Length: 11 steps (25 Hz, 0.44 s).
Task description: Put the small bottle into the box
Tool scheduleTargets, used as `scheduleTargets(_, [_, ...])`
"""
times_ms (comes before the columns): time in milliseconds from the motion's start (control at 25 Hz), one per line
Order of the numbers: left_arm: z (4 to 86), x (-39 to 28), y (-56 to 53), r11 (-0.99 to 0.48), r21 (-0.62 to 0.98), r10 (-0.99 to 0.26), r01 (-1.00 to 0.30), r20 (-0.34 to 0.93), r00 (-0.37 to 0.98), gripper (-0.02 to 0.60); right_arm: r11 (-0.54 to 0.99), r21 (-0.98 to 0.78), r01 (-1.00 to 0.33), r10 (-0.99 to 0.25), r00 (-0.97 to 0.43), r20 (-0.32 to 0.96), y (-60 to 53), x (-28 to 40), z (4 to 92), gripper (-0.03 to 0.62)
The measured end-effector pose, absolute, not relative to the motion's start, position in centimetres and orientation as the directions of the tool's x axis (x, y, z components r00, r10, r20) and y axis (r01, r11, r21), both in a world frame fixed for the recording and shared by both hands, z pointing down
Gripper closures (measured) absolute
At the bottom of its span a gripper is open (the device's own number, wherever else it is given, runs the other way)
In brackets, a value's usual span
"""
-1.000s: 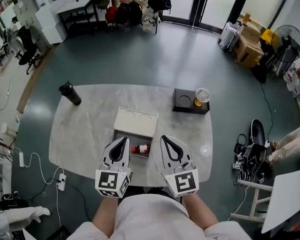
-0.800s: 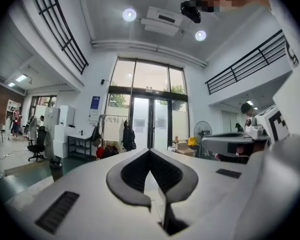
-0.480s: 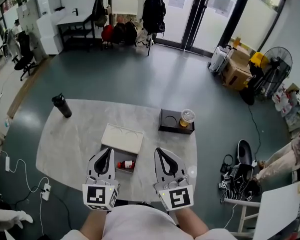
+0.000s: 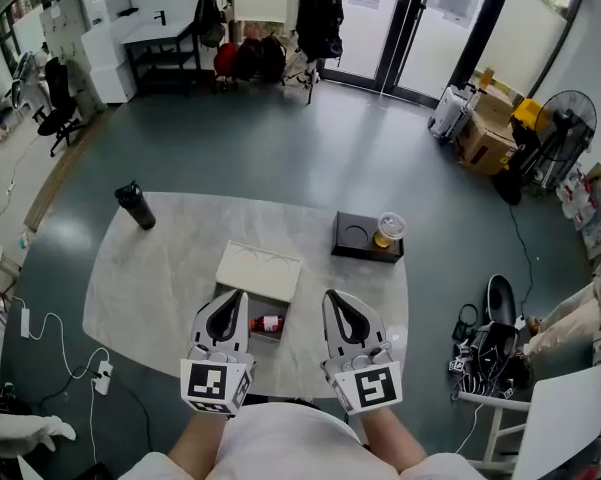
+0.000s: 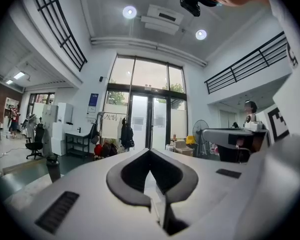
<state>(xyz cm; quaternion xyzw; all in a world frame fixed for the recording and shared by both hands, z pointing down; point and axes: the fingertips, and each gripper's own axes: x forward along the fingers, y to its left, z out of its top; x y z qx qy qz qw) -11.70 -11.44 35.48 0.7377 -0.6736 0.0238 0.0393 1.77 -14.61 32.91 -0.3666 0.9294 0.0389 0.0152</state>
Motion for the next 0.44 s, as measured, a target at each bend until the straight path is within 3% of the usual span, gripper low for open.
scheduleTargets(440, [36.6,-14.0,-12.0,-0.080,0.026,-0.990,-0.996,0.111,0.082,0.560,0.742,0.055,-0.668,-0.666,-0.745,-0.043,-15.1,-0.3,34.0,0.569])
